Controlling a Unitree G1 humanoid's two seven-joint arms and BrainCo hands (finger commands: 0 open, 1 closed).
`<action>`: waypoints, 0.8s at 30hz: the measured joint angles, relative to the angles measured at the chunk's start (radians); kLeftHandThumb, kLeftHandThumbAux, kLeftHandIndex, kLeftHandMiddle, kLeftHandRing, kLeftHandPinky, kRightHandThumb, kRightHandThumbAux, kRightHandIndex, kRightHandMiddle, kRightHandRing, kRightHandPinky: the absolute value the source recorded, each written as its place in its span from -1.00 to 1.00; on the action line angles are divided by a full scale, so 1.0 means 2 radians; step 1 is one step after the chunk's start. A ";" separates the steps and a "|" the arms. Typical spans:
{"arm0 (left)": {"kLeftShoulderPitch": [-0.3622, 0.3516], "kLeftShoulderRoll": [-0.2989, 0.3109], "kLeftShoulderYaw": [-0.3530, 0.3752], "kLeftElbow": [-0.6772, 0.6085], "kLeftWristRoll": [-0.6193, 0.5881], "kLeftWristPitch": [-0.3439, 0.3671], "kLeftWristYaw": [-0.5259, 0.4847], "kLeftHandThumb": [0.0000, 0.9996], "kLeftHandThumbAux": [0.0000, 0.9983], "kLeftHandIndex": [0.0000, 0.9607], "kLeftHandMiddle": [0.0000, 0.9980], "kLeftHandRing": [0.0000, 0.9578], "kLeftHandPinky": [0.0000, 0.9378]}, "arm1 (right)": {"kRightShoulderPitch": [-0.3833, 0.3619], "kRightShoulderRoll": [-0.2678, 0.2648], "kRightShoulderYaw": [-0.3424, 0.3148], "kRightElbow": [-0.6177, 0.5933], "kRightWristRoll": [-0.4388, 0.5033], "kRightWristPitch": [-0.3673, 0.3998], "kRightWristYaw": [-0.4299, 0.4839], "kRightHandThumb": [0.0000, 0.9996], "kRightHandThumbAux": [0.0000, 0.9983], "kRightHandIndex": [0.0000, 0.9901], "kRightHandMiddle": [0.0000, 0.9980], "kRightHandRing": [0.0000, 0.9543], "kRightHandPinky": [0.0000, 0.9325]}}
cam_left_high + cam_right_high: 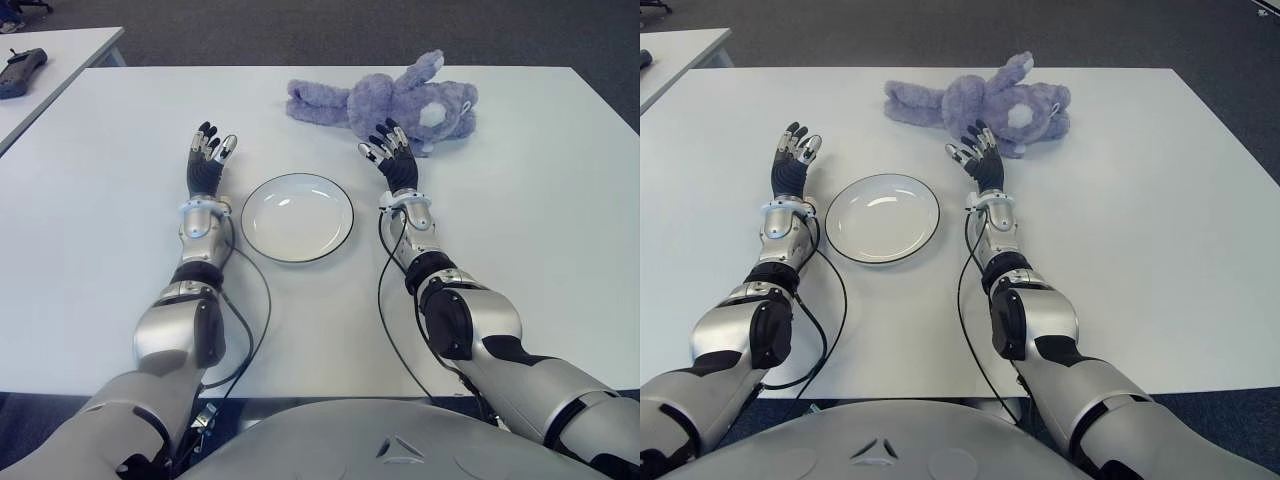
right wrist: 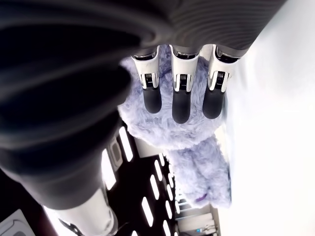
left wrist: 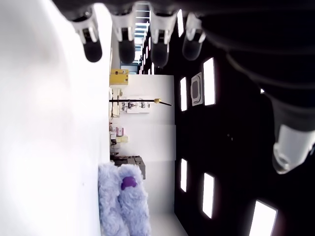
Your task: Put the doll into the plate.
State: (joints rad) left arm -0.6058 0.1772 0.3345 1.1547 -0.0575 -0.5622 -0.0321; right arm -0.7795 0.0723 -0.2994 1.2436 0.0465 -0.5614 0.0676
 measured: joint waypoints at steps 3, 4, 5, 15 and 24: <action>0.000 0.000 0.001 0.000 0.000 0.000 0.000 -0.92 0.12 -0.89 -0.82 -0.84 -0.83 | -0.003 -0.001 0.002 0.004 -0.003 0.000 -0.006 -0.66 0.67 -0.92 -0.77 -0.70 -0.58; 0.000 0.000 0.001 0.000 0.000 0.000 0.000 -0.91 0.13 -0.89 -0.82 -0.84 -0.83 | -0.005 -0.001 0.003 0.005 -0.003 0.000 -0.009 -0.67 0.66 -0.92 -0.76 -0.69 -0.56; 0.000 -0.001 0.001 0.000 0.000 0.000 0.000 -0.91 0.13 -0.89 -0.82 -0.84 -0.83 | -0.007 -0.001 0.003 0.006 -0.003 0.000 -0.011 -0.68 0.66 -0.92 -0.76 -0.68 -0.55; -0.002 -0.003 0.002 0.000 0.000 0.001 0.000 -0.91 0.18 -0.89 -0.82 -0.84 -0.83 | -0.018 -0.007 0.012 0.020 -0.009 0.003 -0.026 -0.68 0.66 -0.90 -0.76 -0.69 -0.57; -0.006 -0.009 0.006 0.000 -0.001 0.001 0.000 -0.89 0.20 -0.89 -0.82 -0.84 -0.82 | -0.026 -0.016 0.030 0.026 -0.027 0.004 -0.038 -0.70 0.65 -0.89 -0.76 -0.68 -0.58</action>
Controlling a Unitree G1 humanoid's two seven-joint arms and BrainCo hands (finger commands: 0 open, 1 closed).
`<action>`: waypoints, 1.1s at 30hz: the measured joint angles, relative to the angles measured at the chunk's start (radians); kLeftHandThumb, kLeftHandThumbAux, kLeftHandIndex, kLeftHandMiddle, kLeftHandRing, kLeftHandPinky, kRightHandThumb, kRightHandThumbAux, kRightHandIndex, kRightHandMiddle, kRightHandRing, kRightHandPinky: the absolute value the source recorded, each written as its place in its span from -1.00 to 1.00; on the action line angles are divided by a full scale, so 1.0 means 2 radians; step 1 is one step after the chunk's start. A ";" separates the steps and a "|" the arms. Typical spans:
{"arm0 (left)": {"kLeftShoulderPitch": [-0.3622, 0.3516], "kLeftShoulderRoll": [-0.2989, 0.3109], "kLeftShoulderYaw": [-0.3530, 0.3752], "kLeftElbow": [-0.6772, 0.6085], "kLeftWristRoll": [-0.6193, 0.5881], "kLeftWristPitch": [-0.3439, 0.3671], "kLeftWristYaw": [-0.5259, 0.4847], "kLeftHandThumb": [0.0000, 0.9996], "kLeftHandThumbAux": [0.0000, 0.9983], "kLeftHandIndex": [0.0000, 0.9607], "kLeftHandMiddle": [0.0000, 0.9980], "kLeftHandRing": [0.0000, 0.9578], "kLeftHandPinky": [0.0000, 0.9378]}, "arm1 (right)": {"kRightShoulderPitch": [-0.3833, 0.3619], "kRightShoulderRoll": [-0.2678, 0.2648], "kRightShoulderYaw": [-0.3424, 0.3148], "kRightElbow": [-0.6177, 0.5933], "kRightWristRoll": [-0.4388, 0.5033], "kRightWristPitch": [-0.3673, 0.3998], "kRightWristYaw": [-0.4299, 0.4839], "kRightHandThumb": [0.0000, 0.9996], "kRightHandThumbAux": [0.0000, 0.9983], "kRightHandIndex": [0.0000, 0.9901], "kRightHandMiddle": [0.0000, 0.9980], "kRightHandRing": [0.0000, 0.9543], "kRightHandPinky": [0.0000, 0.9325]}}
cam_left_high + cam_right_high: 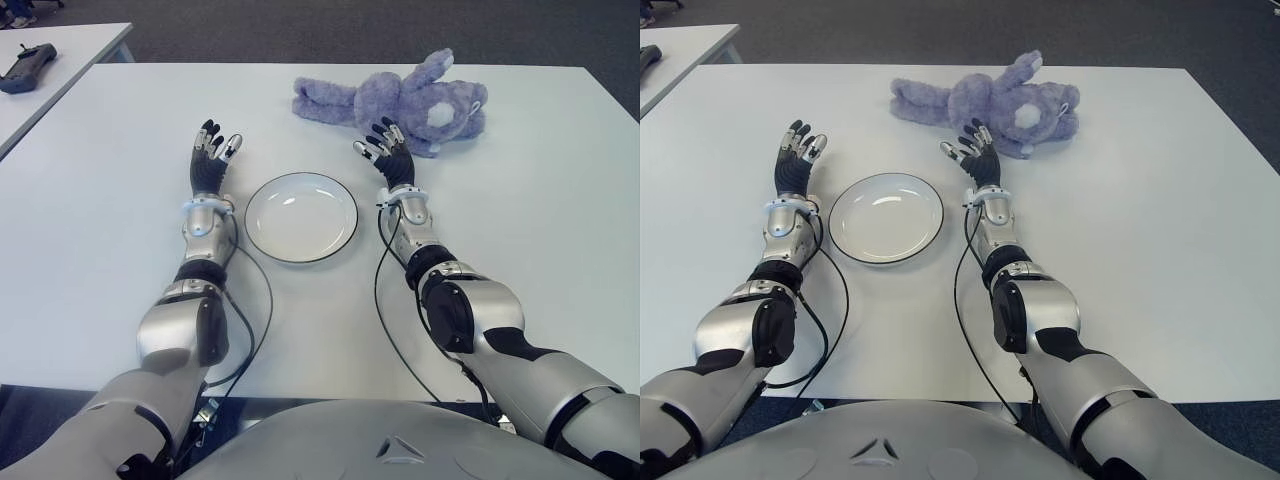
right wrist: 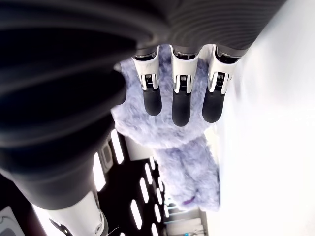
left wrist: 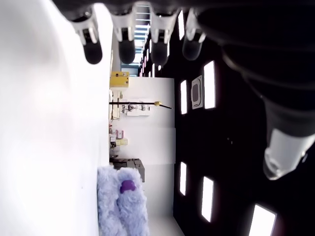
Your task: Put the doll into the plate.
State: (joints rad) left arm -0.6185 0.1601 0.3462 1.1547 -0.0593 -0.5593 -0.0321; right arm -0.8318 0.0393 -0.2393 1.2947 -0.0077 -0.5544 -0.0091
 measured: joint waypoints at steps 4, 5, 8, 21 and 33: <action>-0.001 -0.002 0.002 0.000 0.000 0.001 0.000 -0.89 0.21 -0.89 -0.82 -0.84 -0.82 | -0.004 -0.005 0.007 0.000 -0.005 0.000 -0.004 -0.72 0.66 -0.89 -0.77 -0.70 -0.62; -0.002 -0.002 0.002 0.000 0.000 0.001 0.000 -0.90 0.22 -0.89 -0.82 -0.83 -0.81 | -0.005 -0.007 0.009 0.000 -0.007 0.000 -0.005 -0.74 0.66 -0.90 -0.77 -0.71 -0.63; -0.002 -0.003 0.002 0.000 0.000 0.002 0.000 -0.91 0.24 -0.89 -0.82 -0.83 -0.80 | -0.011 -0.011 0.012 0.001 -0.013 0.000 -0.006 -0.76 0.64 -0.91 -0.79 -0.72 -0.63; -0.002 -0.003 0.003 0.000 0.000 0.003 0.000 -0.93 0.21 -0.90 -0.83 -0.85 -0.84 | -0.068 -0.043 0.021 0.003 -0.024 0.000 -0.008 -0.63 0.53 -0.90 -0.83 -0.80 -0.70; -0.002 -0.003 0.003 0.000 0.000 0.008 0.000 -0.93 0.25 -0.91 -0.84 -0.85 -0.84 | -0.105 -0.073 0.052 0.004 -0.060 -0.001 -0.023 -0.57 0.37 -0.90 -0.88 -0.87 -0.83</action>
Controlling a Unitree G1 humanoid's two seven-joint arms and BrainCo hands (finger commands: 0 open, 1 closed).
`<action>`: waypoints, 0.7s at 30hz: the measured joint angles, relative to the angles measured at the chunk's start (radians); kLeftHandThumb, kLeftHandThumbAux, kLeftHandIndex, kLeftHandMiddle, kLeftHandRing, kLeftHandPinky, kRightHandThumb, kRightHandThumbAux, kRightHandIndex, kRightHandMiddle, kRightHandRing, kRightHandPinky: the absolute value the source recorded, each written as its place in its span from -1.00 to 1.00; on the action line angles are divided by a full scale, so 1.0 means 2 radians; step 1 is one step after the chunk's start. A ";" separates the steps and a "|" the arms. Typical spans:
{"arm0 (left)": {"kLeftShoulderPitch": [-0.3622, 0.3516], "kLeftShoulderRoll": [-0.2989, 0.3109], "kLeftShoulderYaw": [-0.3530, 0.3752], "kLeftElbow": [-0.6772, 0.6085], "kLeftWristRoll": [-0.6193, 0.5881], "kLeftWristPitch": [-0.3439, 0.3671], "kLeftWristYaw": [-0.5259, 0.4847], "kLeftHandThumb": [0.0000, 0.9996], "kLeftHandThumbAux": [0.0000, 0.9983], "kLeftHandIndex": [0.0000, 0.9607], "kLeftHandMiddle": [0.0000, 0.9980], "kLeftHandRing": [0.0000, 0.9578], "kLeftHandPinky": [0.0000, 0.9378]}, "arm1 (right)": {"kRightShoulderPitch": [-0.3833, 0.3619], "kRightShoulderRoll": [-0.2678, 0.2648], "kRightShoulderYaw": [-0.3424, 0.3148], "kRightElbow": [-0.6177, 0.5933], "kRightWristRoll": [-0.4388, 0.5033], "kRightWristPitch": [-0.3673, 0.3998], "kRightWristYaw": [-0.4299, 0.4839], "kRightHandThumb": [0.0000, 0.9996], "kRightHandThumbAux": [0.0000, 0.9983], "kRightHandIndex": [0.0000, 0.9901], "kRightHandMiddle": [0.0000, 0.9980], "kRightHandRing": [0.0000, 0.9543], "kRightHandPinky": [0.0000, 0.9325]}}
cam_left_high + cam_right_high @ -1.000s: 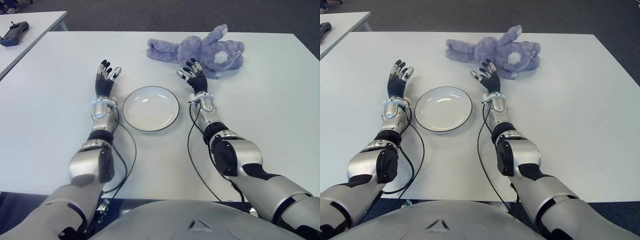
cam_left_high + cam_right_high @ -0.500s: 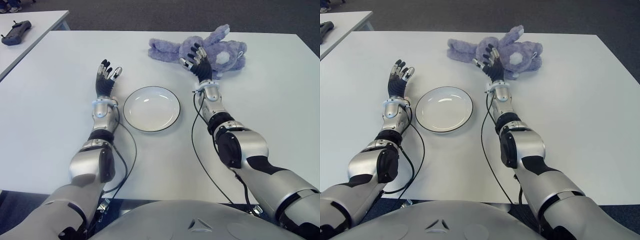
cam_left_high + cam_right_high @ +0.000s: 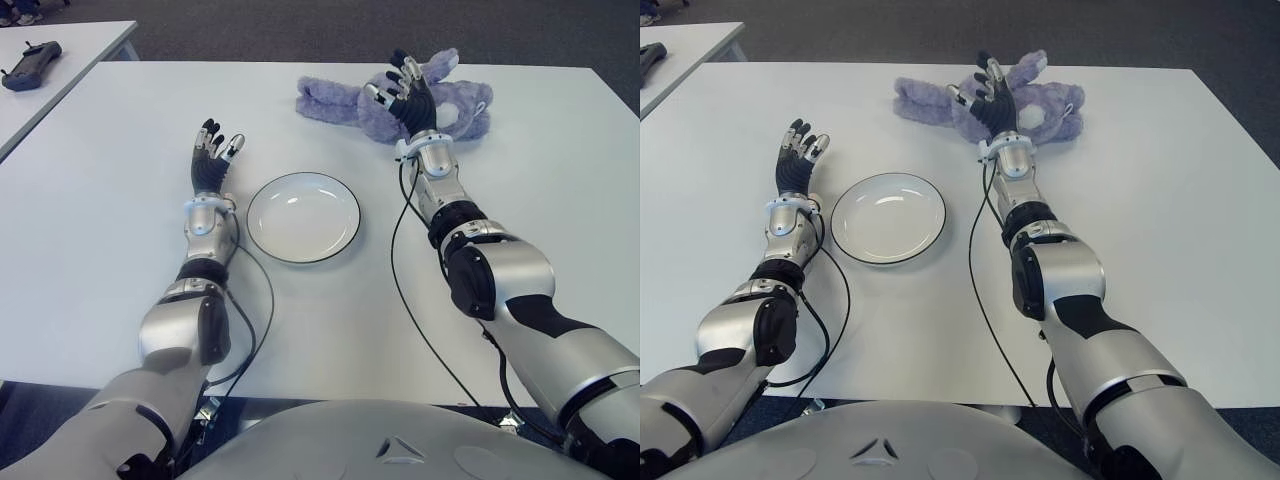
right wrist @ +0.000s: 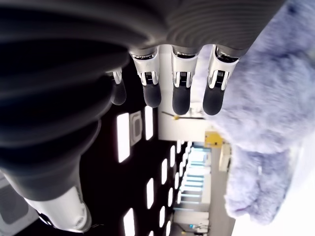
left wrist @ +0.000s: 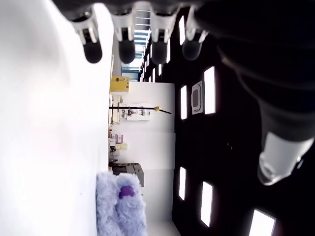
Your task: Put the doll into the plate.
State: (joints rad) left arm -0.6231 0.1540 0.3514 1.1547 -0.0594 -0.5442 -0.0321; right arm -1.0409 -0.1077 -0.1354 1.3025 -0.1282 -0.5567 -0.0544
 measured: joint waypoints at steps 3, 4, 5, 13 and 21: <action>0.000 0.000 0.000 0.000 0.000 0.000 0.000 -0.93 0.25 -0.91 -0.84 -0.85 -0.85 | -0.009 -0.008 0.012 0.000 -0.015 -0.002 -0.012 -0.58 0.35 -0.91 -0.89 -0.88 -0.84; 0.000 0.000 0.000 0.000 0.000 0.000 0.000 -0.93 0.24 -0.91 -0.84 -0.86 -0.85 | -0.011 -0.010 0.017 0.000 -0.018 -0.003 -0.017 -0.58 0.34 -0.91 -0.90 -0.88 -0.84; 0.000 0.000 0.000 0.000 0.000 0.000 0.000 -0.93 0.24 -0.90 -0.84 -0.85 -0.85 | -0.014 -0.012 0.022 0.000 -0.023 -0.004 -0.022 -0.59 0.34 -0.91 -0.90 -0.89 -0.85; 0.000 0.000 0.000 0.000 0.000 0.000 0.000 -0.93 0.23 -0.89 -0.83 -0.85 -0.85 | -0.034 -0.028 0.057 0.002 -0.060 -0.002 -0.056 -0.61 0.29 -0.88 -0.91 -0.93 -0.92; 0.000 0.000 0.000 0.000 0.000 0.000 0.000 -0.92 0.21 -0.90 -0.84 -0.86 -0.85 | -0.061 -0.037 0.060 0.007 -0.061 0.038 -0.041 -0.55 0.36 -0.88 -0.93 -0.95 -0.92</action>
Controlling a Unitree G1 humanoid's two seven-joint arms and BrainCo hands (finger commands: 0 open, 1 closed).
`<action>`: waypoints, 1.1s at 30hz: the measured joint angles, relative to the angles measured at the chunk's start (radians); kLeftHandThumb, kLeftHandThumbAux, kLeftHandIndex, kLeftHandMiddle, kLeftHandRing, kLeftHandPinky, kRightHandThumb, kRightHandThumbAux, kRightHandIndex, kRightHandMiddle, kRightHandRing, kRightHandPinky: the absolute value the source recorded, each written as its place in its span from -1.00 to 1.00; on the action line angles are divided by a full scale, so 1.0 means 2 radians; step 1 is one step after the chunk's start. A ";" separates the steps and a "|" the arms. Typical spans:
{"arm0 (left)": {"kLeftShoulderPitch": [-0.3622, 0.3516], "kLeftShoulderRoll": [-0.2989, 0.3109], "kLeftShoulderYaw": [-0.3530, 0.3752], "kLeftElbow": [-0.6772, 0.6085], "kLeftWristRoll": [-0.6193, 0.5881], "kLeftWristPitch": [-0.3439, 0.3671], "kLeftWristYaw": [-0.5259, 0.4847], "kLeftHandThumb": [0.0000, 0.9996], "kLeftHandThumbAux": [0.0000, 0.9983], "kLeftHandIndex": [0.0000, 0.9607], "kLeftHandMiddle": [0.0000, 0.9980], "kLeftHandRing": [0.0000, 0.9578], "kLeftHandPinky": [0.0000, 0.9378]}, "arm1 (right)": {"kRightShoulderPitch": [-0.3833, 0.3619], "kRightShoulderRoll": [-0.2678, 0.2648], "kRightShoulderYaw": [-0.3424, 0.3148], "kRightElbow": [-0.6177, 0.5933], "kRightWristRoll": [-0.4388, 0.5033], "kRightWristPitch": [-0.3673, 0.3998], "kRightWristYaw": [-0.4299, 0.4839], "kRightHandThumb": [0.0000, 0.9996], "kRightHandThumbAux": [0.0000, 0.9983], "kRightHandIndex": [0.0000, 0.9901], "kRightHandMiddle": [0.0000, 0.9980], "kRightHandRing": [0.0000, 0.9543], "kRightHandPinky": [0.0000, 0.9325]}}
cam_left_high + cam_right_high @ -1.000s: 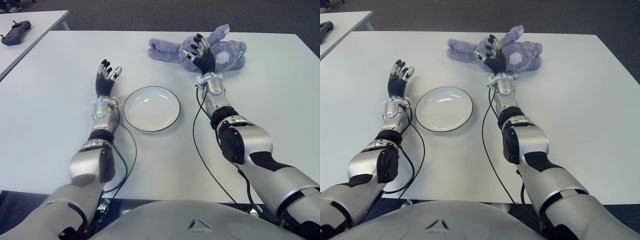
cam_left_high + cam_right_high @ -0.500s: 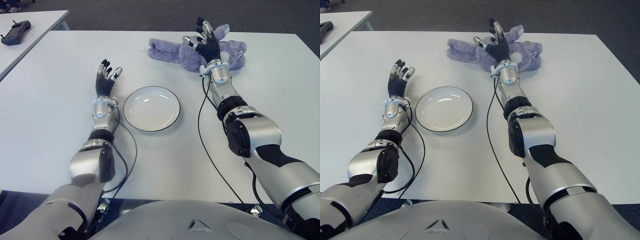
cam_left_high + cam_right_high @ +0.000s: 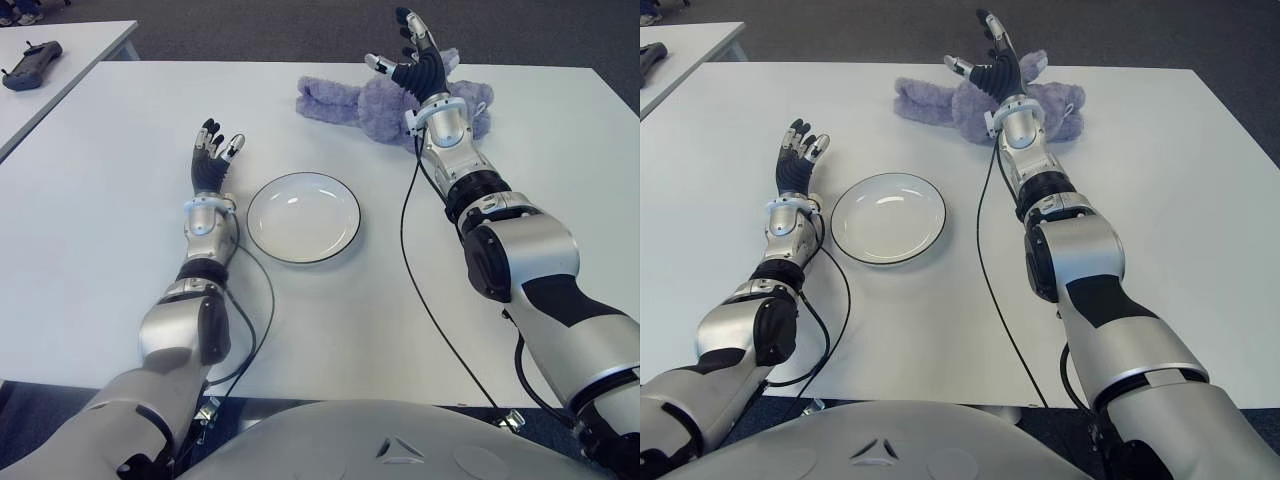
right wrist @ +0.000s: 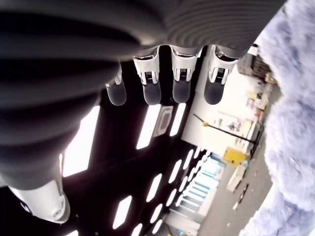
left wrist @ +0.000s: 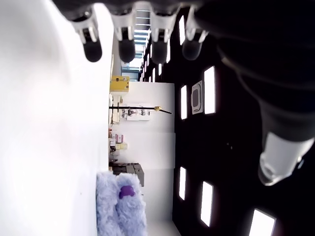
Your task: Put the doll into the plate.
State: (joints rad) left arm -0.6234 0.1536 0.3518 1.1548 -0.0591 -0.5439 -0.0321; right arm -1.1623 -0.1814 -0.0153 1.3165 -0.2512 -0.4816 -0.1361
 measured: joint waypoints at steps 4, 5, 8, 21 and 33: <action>0.000 0.000 0.000 0.000 0.000 0.000 0.000 -0.91 0.20 -0.89 -0.83 -0.85 -0.85 | -0.014 -0.003 -0.004 0.003 0.005 0.026 0.014 -0.52 0.36 -0.88 -0.93 -0.95 -0.94; 0.000 0.000 0.000 0.000 0.000 0.000 0.000 -0.91 0.20 -0.89 -0.83 -0.85 -0.85 | -0.018 -0.003 -0.005 0.003 0.006 0.031 0.017 -0.52 0.36 -0.89 -0.93 -0.95 -0.94; -0.001 -0.001 0.000 0.000 0.000 0.000 0.000 -0.91 0.20 -0.90 -0.83 -0.86 -0.86 | -0.029 -0.007 -0.005 0.005 0.004 0.046 0.021 -0.55 0.31 -0.90 -0.90 -0.92 -0.92; -0.002 -0.004 0.001 0.000 0.000 0.001 0.000 -0.92 0.21 -0.91 -0.83 -0.85 -0.84 | -0.053 -0.045 0.070 0.007 -0.080 0.082 -0.026 -0.65 0.16 -0.94 -1.00 -1.00 -0.92; -0.002 -0.005 0.005 0.000 0.000 0.001 0.000 -0.89 0.19 -0.90 -0.84 -0.86 -0.86 | -0.065 -0.074 0.169 0.017 -0.186 0.118 -0.097 -0.55 0.04 -0.93 -1.00 -0.94 -0.69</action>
State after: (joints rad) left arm -0.6283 0.1443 0.3612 1.1549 -0.0592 -0.5413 -0.0321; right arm -1.2920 -0.3291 0.3235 1.3497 -0.6241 -0.2453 -0.3310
